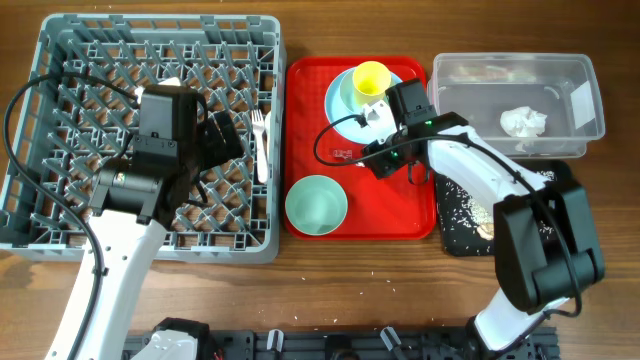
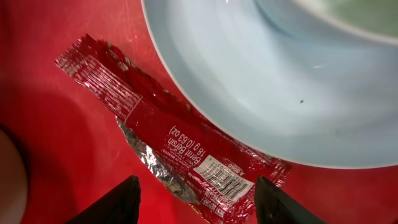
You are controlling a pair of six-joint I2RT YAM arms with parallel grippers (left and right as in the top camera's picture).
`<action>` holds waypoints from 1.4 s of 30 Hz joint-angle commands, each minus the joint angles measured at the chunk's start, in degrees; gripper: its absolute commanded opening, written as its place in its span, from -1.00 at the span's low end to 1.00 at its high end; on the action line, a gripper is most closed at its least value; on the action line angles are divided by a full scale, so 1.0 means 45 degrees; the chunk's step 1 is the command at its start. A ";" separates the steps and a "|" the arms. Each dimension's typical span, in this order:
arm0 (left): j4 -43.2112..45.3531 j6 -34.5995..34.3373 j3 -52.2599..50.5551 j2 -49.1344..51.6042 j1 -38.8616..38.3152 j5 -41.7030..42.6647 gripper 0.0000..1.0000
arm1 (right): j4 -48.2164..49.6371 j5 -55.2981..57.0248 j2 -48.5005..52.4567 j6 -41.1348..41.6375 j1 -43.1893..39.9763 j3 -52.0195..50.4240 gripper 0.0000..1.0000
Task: Sort waste into correct bins and load items into the dishwasher rack
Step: 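Grasp the red snack wrapper beside the blue plate with the right gripper, then carry the red wrapper into the clear plastic bin and release it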
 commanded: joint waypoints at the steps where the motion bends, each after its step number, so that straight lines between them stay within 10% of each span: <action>1: 0.0019 -0.0029 0.0015 0.0000 0.0083 0.0024 1.00 | 0.0063 -0.0291 0.0651 -0.0073 0.0063 -0.0063 0.18; 6: 0.0019 -0.0034 0.0015 0.0000 0.0083 0.0024 1.00 | 0.0364 -0.0291 0.0952 -0.0068 0.0063 -0.0466 0.16; 17: 0.0019 -0.0029 0.0015 0.0000 0.0083 0.0024 1.00 | -0.3434 -0.0282 -0.0996 0.0602 0.0063 -0.0461 -0.91; 34: 0.0019 -0.0034 0.0015 0.0000 0.0083 0.0024 1.00 | -0.1049 0.6844 -0.4235 0.5829 -0.4386 0.0743 -0.91; 36: 0.0019 -0.0029 0.0015 0.0000 0.0083 0.0024 1.00 | -0.0578 0.6033 -0.3366 0.5615 -0.4954 0.0622 -0.69; 39: 0.0019 -0.0029 0.0015 0.0000 0.0083 0.0024 1.00 | -0.0267 0.5605 -0.2817 0.5270 -0.5265 0.0622 1.00; 42: 0.0019 -0.0034 0.0015 0.0000 0.0083 0.0024 1.00 | -0.0534 0.5576 -0.3303 0.5391 -0.5289 0.0899 0.99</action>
